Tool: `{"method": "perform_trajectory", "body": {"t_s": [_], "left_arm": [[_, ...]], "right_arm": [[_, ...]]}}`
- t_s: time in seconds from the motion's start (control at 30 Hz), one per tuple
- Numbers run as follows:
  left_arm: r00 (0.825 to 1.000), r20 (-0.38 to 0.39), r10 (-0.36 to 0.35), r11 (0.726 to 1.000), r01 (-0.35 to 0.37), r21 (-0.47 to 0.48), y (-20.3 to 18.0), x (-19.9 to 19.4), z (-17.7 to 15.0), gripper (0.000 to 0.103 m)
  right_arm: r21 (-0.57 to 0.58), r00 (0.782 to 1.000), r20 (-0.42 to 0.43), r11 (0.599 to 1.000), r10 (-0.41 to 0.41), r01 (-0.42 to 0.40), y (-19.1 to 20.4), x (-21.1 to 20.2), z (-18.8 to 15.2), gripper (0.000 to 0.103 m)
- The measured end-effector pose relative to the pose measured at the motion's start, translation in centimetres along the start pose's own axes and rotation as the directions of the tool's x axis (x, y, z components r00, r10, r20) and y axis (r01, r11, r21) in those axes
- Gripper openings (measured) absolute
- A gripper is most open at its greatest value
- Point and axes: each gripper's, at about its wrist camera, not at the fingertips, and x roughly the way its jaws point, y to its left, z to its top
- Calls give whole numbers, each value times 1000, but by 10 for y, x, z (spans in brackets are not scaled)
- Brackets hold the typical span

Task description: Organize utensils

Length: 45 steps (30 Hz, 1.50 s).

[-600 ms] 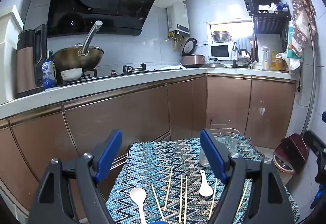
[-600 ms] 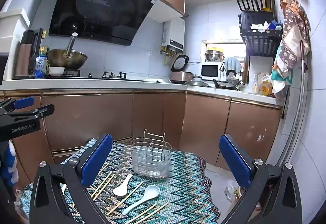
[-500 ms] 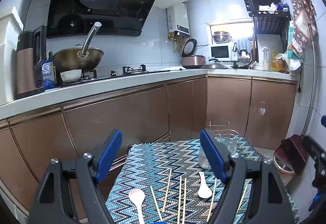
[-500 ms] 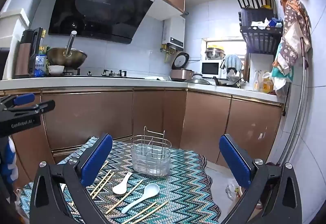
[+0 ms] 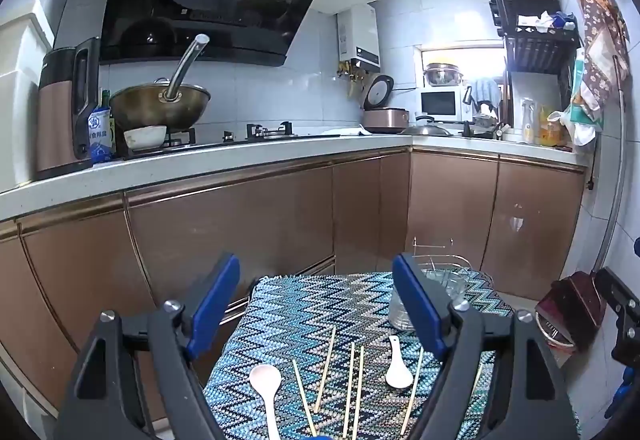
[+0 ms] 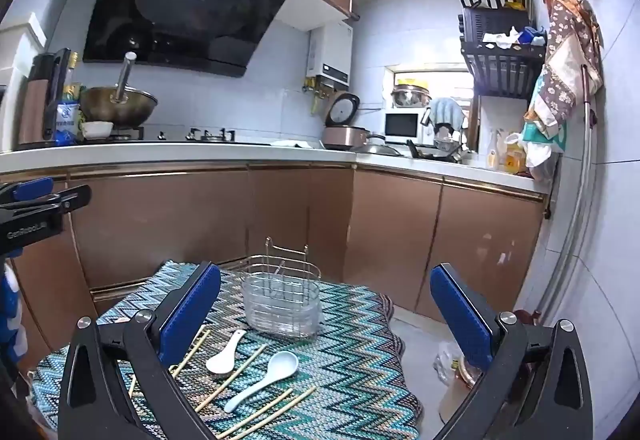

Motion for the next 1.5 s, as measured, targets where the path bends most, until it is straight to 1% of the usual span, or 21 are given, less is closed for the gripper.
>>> {"method": "perform_trajectory", "body": {"t_s": [0.17,0.37,0.53,0.67,0.87,1.1,1.27,1.5], "left_arm": [[1000,-12,-14,1000,14,4,10,-13,-4,78],[999,-2,-44,999,44,-3,21,-37,-5,78],[999,33,-42,999,42,-12,33,-59,-1,78],[998,60,-22,1000,23,-12,43,-75,1,78],[997,78,-3,999,5,-36,56,-91,2,78],[997,73,-1,999,4,-35,64,-99,-1,78],[998,63,-4,999,7,-36,64,-99,-6,78],[1000,19,-21,999,22,-42,63,-86,-11,78]], "right_arm": [[14,999,-17,999,-39,39,3,-6,6,103],[1,999,-13,999,-48,48,14,-26,13,103],[-15,999,8,999,-37,37,21,-45,22,103],[-30,999,31,999,-25,26,28,-60,26,103],[-41,998,56,999,-18,20,35,-78,30,103],[-48,996,84,999,-4,8,40,-91,33,103],[-56,997,75,998,6,-2,43,-90,30,103],[-59,998,57,998,5,-2,43,-84,27,103]]}}
